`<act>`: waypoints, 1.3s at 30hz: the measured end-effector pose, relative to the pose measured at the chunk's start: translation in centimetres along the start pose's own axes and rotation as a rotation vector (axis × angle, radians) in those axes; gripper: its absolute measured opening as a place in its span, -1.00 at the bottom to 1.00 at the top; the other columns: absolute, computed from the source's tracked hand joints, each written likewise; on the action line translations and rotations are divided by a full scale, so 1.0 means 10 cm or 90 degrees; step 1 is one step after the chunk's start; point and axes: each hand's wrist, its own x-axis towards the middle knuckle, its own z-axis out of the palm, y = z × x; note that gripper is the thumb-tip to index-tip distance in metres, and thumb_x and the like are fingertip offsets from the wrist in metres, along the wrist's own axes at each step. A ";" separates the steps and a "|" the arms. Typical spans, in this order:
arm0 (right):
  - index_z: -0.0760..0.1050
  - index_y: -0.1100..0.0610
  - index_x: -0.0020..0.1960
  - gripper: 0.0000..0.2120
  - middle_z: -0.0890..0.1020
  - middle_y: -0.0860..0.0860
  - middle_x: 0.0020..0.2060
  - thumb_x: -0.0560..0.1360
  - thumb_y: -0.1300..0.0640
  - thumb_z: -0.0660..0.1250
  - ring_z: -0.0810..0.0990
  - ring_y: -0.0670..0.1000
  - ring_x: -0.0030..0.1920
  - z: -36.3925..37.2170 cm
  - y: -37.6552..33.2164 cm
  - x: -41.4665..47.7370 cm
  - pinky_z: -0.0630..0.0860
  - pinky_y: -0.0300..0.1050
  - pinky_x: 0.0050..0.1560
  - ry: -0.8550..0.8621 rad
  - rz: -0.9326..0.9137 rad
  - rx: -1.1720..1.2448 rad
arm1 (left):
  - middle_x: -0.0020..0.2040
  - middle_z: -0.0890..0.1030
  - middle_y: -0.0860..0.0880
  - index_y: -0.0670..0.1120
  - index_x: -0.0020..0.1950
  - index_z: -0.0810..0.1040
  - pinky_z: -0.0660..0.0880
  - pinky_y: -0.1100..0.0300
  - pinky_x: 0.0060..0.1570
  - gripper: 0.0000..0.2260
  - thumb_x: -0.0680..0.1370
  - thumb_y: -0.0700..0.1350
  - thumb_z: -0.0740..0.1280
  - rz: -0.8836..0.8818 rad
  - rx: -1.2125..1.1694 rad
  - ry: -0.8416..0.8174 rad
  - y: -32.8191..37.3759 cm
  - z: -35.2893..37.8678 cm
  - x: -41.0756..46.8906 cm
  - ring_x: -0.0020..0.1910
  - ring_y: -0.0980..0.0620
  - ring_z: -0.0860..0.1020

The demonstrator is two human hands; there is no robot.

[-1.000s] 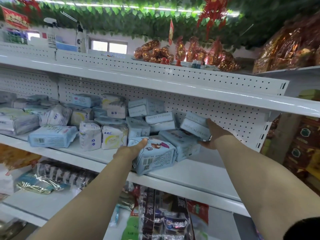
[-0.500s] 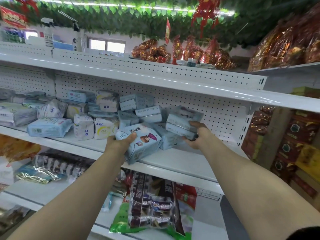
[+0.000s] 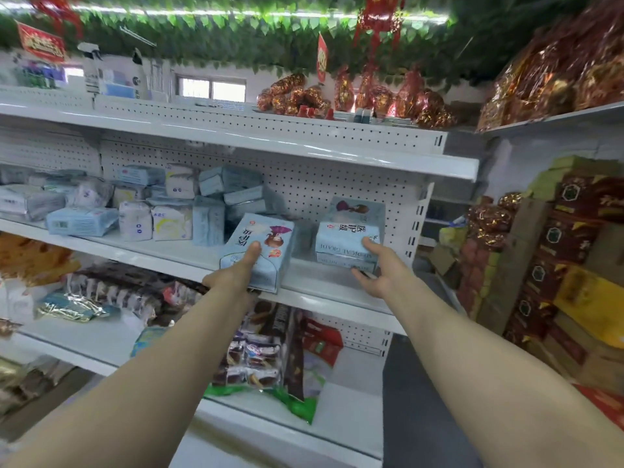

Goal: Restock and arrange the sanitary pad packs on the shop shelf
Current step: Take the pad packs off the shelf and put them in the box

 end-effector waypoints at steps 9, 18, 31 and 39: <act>0.54 0.14 0.19 -0.66 0.61 0.11 0.15 0.47 0.11 0.53 0.59 0.07 0.06 -1.53 -0.70 -0.48 0.57 0.01 0.05 0.024 -0.033 0.009 | 0.29 0.44 -0.14 -0.15 0.40 0.20 0.63 -0.15 0.00 -0.07 0.25 0.12 0.66 -0.045 0.005 -0.084 -0.93 1.01 -1.59 0.13 -0.17 0.56; 0.51 0.13 0.27 -0.58 0.60 0.08 0.08 0.48 0.08 0.52 0.57 0.05 -0.01 -2.90 -1.18 -0.79 0.54 0.00 0.08 0.160 -0.085 0.005 | 0.20 0.60 -0.14 -0.12 0.36 0.33 0.67 -0.01 -0.18 -0.17 0.26 0.14 0.65 -0.126 0.078 -0.202 -1.97 1.67 -2.38 0.00 -0.08 0.65; 0.54 0.13 0.14 -0.73 0.65 0.07 0.02 0.50 0.09 0.50 0.62 0.01 0.01 -4.18 -0.64 -0.84 0.62 -0.05 -0.04 0.316 -0.029 -0.009 | 0.07 0.68 -0.10 -0.13 0.30 0.43 0.65 0.02 -0.32 -0.30 0.30 0.04 0.66 -0.230 0.158 -0.253 -3.19 1.80 -2.46 -0.10 -0.03 0.70; 0.55 0.11 -0.02 -0.83 0.65 0.05 -0.10 0.48 0.10 0.51 0.62 0.01 -0.13 -4.70 0.16 -0.73 0.64 -0.05 0.01 0.401 0.095 -0.008 | 0.09 0.62 -0.14 -0.13 0.29 0.32 0.66 -0.21 -0.16 -0.27 0.30 0.01 0.66 -0.318 0.209 -0.139 -3.96 1.27 -2.22 -0.04 -0.12 0.68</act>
